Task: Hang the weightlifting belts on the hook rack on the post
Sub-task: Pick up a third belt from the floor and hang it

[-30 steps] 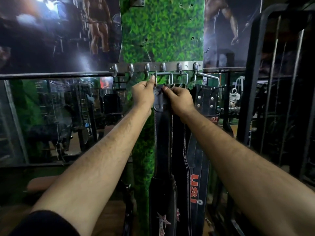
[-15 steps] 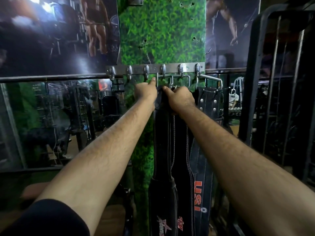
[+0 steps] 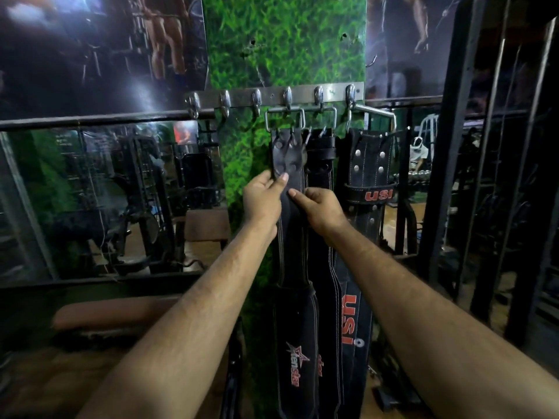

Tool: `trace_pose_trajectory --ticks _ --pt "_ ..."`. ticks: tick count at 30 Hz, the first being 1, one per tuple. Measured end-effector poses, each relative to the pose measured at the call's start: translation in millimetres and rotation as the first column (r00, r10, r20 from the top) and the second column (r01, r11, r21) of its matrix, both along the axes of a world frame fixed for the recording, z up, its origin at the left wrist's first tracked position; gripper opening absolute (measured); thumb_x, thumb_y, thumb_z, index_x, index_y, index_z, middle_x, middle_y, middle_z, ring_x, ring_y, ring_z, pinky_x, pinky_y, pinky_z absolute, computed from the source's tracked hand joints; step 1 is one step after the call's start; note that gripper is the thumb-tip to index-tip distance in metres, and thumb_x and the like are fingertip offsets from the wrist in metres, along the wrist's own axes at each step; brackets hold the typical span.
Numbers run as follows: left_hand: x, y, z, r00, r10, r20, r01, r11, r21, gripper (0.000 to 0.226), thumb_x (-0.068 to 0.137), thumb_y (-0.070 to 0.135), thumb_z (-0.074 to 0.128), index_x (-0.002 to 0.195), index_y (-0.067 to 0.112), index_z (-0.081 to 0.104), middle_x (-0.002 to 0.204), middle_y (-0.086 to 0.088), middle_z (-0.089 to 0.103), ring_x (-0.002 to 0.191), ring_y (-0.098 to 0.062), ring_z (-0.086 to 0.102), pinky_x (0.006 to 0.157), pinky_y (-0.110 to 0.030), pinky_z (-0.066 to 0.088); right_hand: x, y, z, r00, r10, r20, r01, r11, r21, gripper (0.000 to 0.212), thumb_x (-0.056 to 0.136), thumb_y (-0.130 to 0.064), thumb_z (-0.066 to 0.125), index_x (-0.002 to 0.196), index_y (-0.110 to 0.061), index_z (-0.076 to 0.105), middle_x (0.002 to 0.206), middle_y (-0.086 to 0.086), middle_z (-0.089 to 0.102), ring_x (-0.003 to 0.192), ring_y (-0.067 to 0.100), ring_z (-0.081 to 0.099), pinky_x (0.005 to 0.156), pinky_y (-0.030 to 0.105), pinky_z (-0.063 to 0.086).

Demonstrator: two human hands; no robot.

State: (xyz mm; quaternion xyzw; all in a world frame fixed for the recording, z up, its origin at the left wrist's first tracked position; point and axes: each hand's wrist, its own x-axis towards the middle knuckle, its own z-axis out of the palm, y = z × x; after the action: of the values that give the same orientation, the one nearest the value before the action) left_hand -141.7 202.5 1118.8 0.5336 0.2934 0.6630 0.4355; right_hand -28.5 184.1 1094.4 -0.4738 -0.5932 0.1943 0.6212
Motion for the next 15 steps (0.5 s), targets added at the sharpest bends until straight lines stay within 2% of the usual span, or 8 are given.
trace_pose_trajectory --ticks 2,4,5,8,10,12,13,15 --pt "-2.6 -1.7 -23.4 0.999 -0.015 -0.037 0.014 1.0 -0.024 0.034 0.094 0.01 0.068 0.122 -0.01 0.064 0.113 -0.018 0.071 0.097 -0.015 0.063 0.081 -0.023 0.055 4.1 -4.2 -16.8 0.999 0.013 0.033 -0.013 1.0 0.008 0.045 0.093 -0.035 0.069 0.06 -0.018 0.044 0.051 -0.005 0.037 0.046 0.009 0.031 0.044 0.025 0.026" --pt "-8.2 -4.5 -44.2 0.997 -0.007 -0.073 0.003 0.999 -0.049 0.039 0.091 0.011 0.072 0.122 -0.01 0.062 0.115 -0.015 0.07 0.096 -0.009 0.059 0.069 -0.006 0.047 7.1 -11.0 -38.1 0.997 0.051 0.053 -0.05 0.999 -0.014 0.042 0.094 -0.034 0.069 0.064 -0.014 0.047 0.054 -0.001 0.039 0.048 0.01 0.032 0.044 0.024 0.028" --pt "-11.3 -4.7 -53.9 0.996 -0.009 -0.093 0.003 0.998 -0.058 0.037 0.09 0.011 0.073 0.121 -0.007 0.064 0.11 -0.011 0.069 0.096 -0.007 0.057 0.068 -0.005 0.045 8.0 -13.1 -52.1 0.996 0.064 0.065 -0.061 0.997 -0.042 0.041 0.093 -0.035 0.069 0.067 -0.011 0.05 0.056 0.002 0.041 0.05 0.013 0.035 0.046 0.026 0.03" --pt "-17.9 -5.5 -90.9 0.975 -0.07 -0.209 0.059 0.996 -0.06 0.009 0.09 0.008 0.072 0.088 0.002 0.066 0.078 -0.004 0.061 0.072 -0.005 0.054 0.063 -0.014 0.044 11.3 -20.6 -103.8 0.991 0.099 0.09 -0.084 0.983 -0.161 0.048 0.093 -0.038 0.069 0.074 0.004 0.054 0.063 0.017 0.055 0.056 0.021 0.047 0.05 0.04 0.04" --pt "-22.3 -7.3 -125.1 0.958 -0.119 -0.261 0.09 0.989 -0.121 0.023 0.09 0.01 0.073 0.081 -0.008 0.062 0.074 -0.006 0.063 0.07 -0.012 0.058 0.065 -0.025 0.048 10.9 -28.5 -134.1 0.99 0.127 0.061 -0.114 0.977 -0.182 0.037 0.094 -0.032 0.068 0.081 0.002 0.063 0.074 0.02 0.069 0.063 0.022 0.06 0.06 0.045 0.052" --pt "-27.7 -9.7 -161.1 0.951 -0.135 -0.279 0.091 0.982 -0.165 0.038 0.089 0.018 0.074 0.089 -0.017 0.058 0.084 -0.014 0.065 0.079 -0.02 0.059 0.072 -0.033 0.048 7.9 -34.4 -155.7 0.991 0.136 0.018 -0.132 0.981 -0.146 0.021 0.096 -0.02 0.067 0.079 -0.007 0.067 0.072 0.004 0.071 0.067 0.012 0.063 0.064 0.036 0.054" --pt "-29.6 -13.2 -175.9 0.952 -0.143 -0.271 0.091 0.976 -0.196 0.037 0.09 0.018 0.074 0.097 -0.016 0.063 0.093 -0.017 0.069 0.086 -0.022 0.064 0.077 -0.033 0.051 5.3 -36.3 -163.5 0.99 0.139 -0.02 -0.14 0.982 -0.127 0.017 0.097 -0.015 0.065 0.081 -0.009 0.068 0.074 0.001 0.072 0.07 0.01 0.064 0.066 0.033 0.054" --pt "-30.6 -21.3 -194.4 0.97 -0.15 -0.194 0.099 0.964 -0.248 0.03 0.094 0.014 0.069 0.117 -0.006 0.068 0.111 -0.016 0.074 0.095 -0.014 0.071 0.085 -0.024 0.057 -0.9 -38.5 -174.7 0.977 0.157 -0.145 -0.171 0.982 -0.083 0.012 0.098 -0.012 0.063 0.1 -0.002 0.069 0.092 0.016 0.074 0.083 0.02 0.069 0.077 0.039 0.058"
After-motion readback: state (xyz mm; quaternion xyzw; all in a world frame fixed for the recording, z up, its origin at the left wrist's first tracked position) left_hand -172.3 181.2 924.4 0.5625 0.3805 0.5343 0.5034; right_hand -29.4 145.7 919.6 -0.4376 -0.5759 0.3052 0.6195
